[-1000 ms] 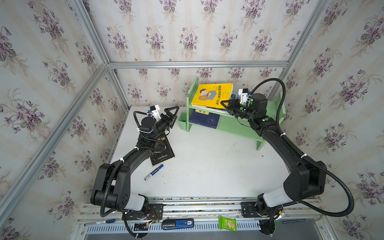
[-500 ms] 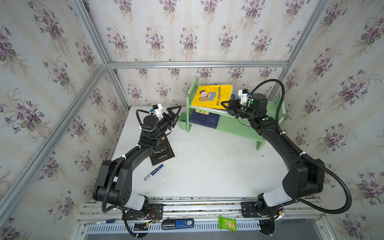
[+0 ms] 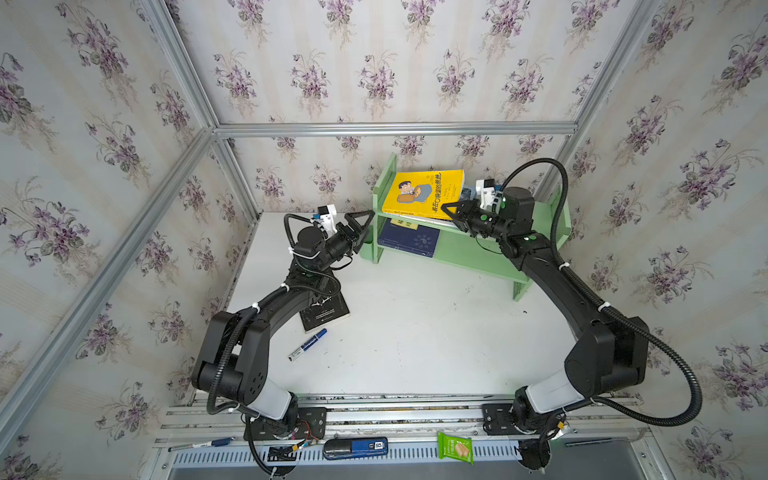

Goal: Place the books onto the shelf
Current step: 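Push the yellow book flat with the right gripper while the left draws back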

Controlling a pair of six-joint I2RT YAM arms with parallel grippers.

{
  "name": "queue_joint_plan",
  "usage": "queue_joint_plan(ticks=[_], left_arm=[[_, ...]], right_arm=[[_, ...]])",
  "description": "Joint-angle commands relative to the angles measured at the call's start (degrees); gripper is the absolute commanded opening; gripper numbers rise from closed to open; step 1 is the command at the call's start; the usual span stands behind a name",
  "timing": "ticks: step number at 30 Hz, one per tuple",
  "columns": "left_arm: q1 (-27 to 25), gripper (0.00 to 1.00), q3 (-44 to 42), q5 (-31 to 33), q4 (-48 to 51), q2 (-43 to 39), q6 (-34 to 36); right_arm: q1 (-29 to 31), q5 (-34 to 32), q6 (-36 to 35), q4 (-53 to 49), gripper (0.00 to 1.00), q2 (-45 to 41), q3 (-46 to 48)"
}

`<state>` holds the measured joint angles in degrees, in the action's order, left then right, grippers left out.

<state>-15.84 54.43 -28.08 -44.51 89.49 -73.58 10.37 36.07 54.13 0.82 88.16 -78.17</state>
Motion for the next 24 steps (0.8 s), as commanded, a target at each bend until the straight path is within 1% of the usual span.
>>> queue_joint_plan(ticks=[1, 6, 12, 24], left_arm=[[-0.7, 0.99, 1.0, 2.5, -2.0, 0.5, -0.6], [-1.4, 0.99, 2.9, 3.5, -1.1, 1.6, -0.7], [-1.7, 0.99, 4.3, 3.5, -0.8, 2.9, -1.0], [-3.1, 0.99, 6.4, 4.4, 0.8, 4.9, -0.4]], right_arm=[[-0.2, 1.1, -1.6, 3.2, 0.09, 0.2, -0.3], [-0.6, 2.2, -1.2, 4.1, 0.09, 0.8, -0.1], [-1.5, 3.6, 1.8, 8.3, 0.09, 0.9, 2.0], [-1.9, 4.0, 1.6, 7.7, 0.08, 0.8, 2.5]])
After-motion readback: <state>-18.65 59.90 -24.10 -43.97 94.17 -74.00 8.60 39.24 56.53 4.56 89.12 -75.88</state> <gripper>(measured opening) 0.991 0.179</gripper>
